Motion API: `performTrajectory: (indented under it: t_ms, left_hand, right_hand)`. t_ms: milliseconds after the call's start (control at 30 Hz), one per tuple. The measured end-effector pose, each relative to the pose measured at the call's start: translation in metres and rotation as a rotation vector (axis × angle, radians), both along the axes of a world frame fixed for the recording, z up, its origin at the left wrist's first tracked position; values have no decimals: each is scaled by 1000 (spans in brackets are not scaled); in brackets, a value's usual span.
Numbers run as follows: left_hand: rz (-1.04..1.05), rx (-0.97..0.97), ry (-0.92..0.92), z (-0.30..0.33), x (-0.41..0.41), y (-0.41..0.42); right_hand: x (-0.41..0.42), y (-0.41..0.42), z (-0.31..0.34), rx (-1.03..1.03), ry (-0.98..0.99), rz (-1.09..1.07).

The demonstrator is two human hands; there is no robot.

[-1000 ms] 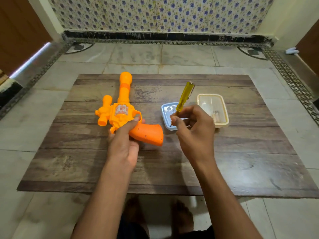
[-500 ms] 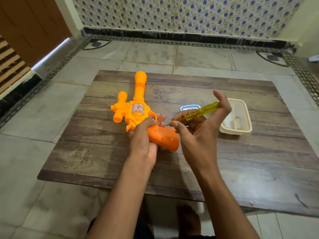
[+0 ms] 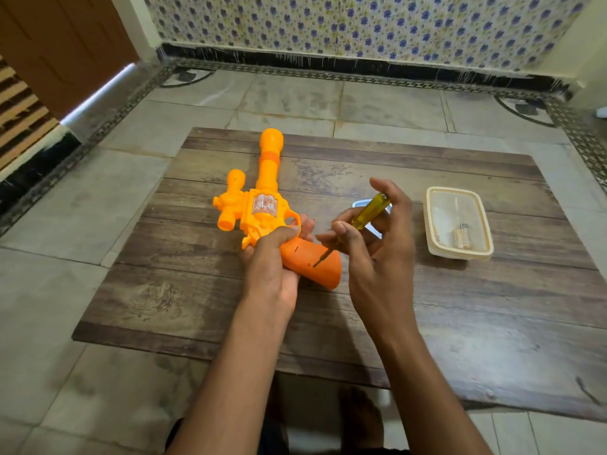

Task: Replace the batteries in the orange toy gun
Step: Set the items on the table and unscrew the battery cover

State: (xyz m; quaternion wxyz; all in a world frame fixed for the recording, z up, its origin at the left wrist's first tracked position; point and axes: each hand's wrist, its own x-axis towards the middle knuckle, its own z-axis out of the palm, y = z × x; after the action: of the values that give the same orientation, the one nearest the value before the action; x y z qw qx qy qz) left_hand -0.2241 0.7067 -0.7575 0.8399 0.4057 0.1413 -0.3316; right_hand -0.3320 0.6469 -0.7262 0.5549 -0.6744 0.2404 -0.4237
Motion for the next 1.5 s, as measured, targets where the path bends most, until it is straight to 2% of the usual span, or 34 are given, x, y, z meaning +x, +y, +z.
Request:
performTrajectory:
  t_ms: [167,467,800,1000,1100,1200,1267,1400,1500]
  left_hand:
    - [-5,9,-11,3,0,2]
    - [3,-37,-23,10,-3,3]
    - [26,77,-194,23,-9,0]
    - [62,80,-164,19,-2,0]
    - [77,96,-198,20,-7,1]
    - [92,99,-227,19,-11,2]
    - [82,130,-225,18,-11,2]
    - [118,156,-212,15,-9,-2]
    - [153,168,-191,15,-8,-4]
  right_hand:
    - [1,2,2,-52,-11,-58]
    - [-1,5,8,-143,-15,36]
    - [9,5,16,-181,-26,168]
    - [10,6,14,-146,-50,184]
    - [13,11,16,-214,-59,116]
    - [15,14,18,-425,-9,-48]
    - [15,13,19,-475,24,-102]
    - [15,9,17,-442,18,-62]
    - [14,10,15,-515,24,-60]
